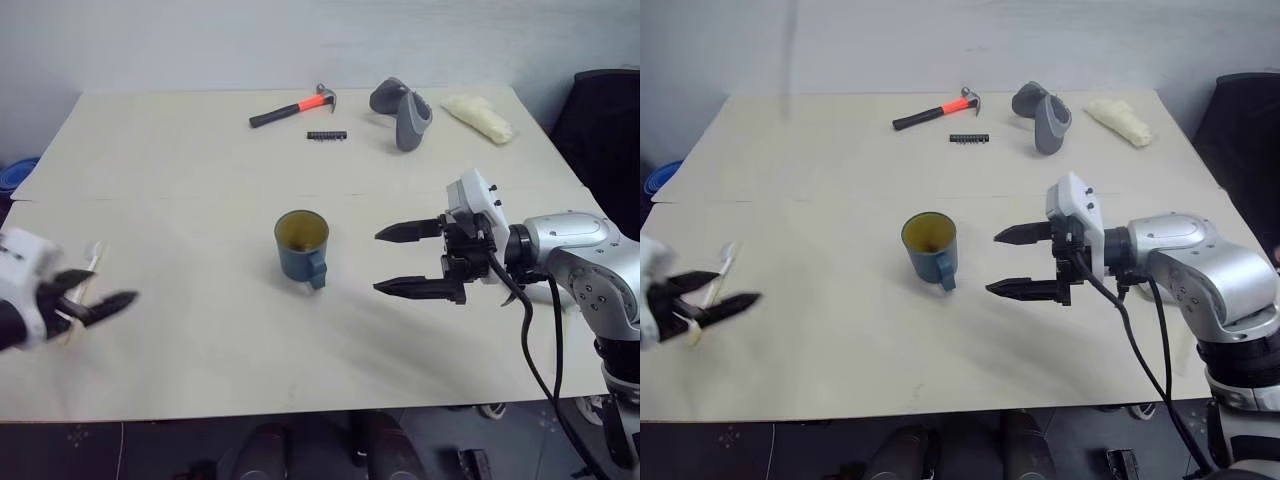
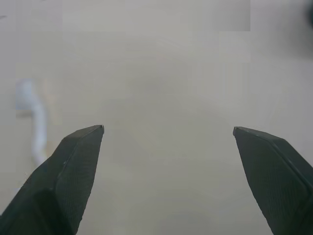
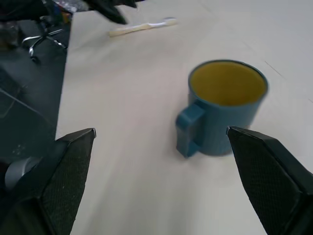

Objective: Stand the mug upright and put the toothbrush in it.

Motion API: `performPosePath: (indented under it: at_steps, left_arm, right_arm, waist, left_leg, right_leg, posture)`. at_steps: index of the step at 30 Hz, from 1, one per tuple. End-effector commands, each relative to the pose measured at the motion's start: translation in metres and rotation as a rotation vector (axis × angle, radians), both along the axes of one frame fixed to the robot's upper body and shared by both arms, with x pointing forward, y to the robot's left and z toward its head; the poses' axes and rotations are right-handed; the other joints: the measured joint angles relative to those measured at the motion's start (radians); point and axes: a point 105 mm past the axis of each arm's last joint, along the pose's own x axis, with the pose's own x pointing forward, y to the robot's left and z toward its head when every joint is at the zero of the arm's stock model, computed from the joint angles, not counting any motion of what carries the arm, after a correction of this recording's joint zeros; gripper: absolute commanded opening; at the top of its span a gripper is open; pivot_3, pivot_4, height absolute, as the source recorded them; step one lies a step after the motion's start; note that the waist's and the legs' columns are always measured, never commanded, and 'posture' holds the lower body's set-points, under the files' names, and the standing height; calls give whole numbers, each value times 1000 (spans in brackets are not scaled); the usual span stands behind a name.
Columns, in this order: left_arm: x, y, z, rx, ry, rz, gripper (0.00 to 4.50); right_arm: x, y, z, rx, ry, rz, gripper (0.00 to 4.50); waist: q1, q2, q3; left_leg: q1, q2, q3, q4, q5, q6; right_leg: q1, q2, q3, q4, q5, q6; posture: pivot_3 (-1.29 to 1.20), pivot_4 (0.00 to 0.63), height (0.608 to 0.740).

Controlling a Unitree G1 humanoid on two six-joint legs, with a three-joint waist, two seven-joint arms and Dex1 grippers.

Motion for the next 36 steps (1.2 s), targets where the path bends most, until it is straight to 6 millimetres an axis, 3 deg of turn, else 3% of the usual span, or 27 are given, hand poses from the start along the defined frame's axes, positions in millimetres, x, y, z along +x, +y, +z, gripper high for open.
performPosePath:
  at_steps: [1, 8, 12, 17, 21, 32, 33, 36]
  left_arm:
    - [12, 38, -3, 101, 71, 148, 4488]
    - [37, 66, -4, 159, 178, 266, 4488]
    - [41, 66, -12, 137, 232, 255, 4488]
    - [40, 65, -26, 147, 287, 227, 4488]
    - [37, 67, -32, 132, 314, 244, 3708]
    - [34, 68, -35, 112, 330, 254, 358]
    - [34, 67, -35, 103, 331, 255, 164]
    - [35, 67, -36, 86, 326, 263, 164]
  right_arm:
    - [-6, 9, 14, 11, -72, 67, 4500]
    - [-17, 20, 26, 32, -123, 118, 4500]
    - [-19, 21, 28, 42, -133, 114, 4500]
    - [-25, 24, 33, 46, -169, 113, 4500]
    - [-26, 24, 36, 57, -180, 107, 4500]
    - [-22, 23, 38, 73, -177, 90, 4500]
    - [-22, 23, 38, 74, -177, 90, 4500]
    - [-21, 21, 38, 75, -172, 83, 4500]
  waist:
    - [-2, 0, 0]
    - [-2, 0, 0]
    - [-4, -2, -1]
    - [-2, -2, -1]
    - [-1, -3, -1]
    - [-2, -3, -2]
    - [-2, -3, -2]
    - [-2, -3, -2]
  left_leg:
    - [0, 0, 0, -1, 0, 0]
    - [-5, 1, 1, -3, -2, -3]
    - [-15, 1, 10, 0, -1, -6]
    - [-14, 2, 21, 0, -3, -5]
    - [-14, 2, 22, 1, -3, -4]
    - [-13, 2, 22, 2, -5, -1]
    - [-13, 2, 22, 2, -5, -1]
    - [-13, 2, 22, 2, -5, -1]
  right_leg:
    - [0, 0, 0, -1, 1, 1]
    - [-5, 2, -7, 1, 1, 2]
    - [-19, -2, -13, 7, 1, 2]
    - [-19, -4, -18, 5, 1, 2]
    - [-19, -4, -19, 6, 1, 2]
    - [-19, -4, -18, 10, 1, 1]
    - [-19, -4, -18, 10, 1, 1]
    - [-19, -4, -18, 10, 1, 1]
  posture:
    - [0, 150, 740]
    - [0, 150, 740]
    - [0, 150, 740]
    - [0, 150, 740]
    - [0, 150, 740]
    - [0, 150, 740]
    - [0, 150, 740]
    - [0, 150, 740]
